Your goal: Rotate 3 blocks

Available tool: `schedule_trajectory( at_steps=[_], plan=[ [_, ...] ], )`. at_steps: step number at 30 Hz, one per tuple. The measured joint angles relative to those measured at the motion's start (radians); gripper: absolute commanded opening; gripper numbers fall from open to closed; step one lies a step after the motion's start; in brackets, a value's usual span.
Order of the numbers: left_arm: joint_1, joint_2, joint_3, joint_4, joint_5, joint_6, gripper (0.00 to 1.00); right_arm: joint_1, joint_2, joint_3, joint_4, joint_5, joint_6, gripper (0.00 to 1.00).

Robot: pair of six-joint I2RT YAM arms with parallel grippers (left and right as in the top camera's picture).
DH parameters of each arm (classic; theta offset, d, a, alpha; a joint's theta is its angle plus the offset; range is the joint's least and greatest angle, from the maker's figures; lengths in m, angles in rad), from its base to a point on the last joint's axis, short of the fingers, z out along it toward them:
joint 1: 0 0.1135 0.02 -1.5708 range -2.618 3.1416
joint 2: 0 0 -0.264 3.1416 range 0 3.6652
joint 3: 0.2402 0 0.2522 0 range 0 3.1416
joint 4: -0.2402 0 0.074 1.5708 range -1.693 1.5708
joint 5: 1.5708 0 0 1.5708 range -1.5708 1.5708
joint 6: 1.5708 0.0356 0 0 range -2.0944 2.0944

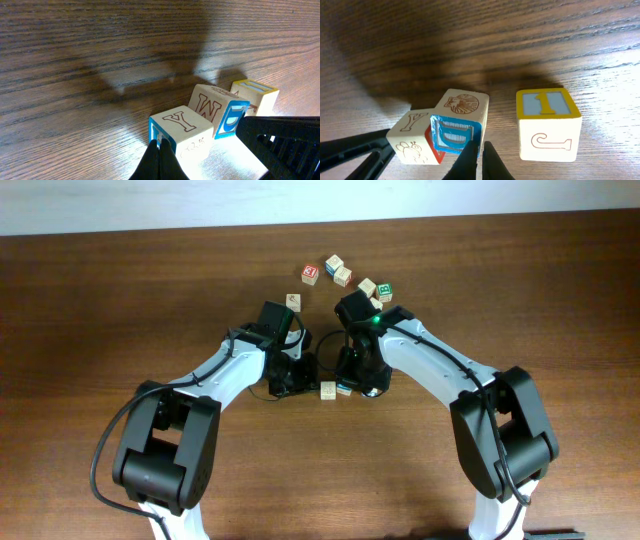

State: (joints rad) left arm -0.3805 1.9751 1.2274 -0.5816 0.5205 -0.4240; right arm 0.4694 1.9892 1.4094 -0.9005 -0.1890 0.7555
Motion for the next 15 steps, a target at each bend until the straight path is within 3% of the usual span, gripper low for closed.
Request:
schedule_trajectory(
  at_steps=[10,15],
  plan=[
    [0.0,0.0,0.0,0.003,-0.008,0.0,0.0,-0.01,0.003,0.024,0.014,0.004,-0.109,0.13],
    [0.0,0.0,0.0,0.023,-0.024,0.0,0.0,-0.041,0.003,0.037,0.087,0.008,-0.211,0.09]
  ],
)
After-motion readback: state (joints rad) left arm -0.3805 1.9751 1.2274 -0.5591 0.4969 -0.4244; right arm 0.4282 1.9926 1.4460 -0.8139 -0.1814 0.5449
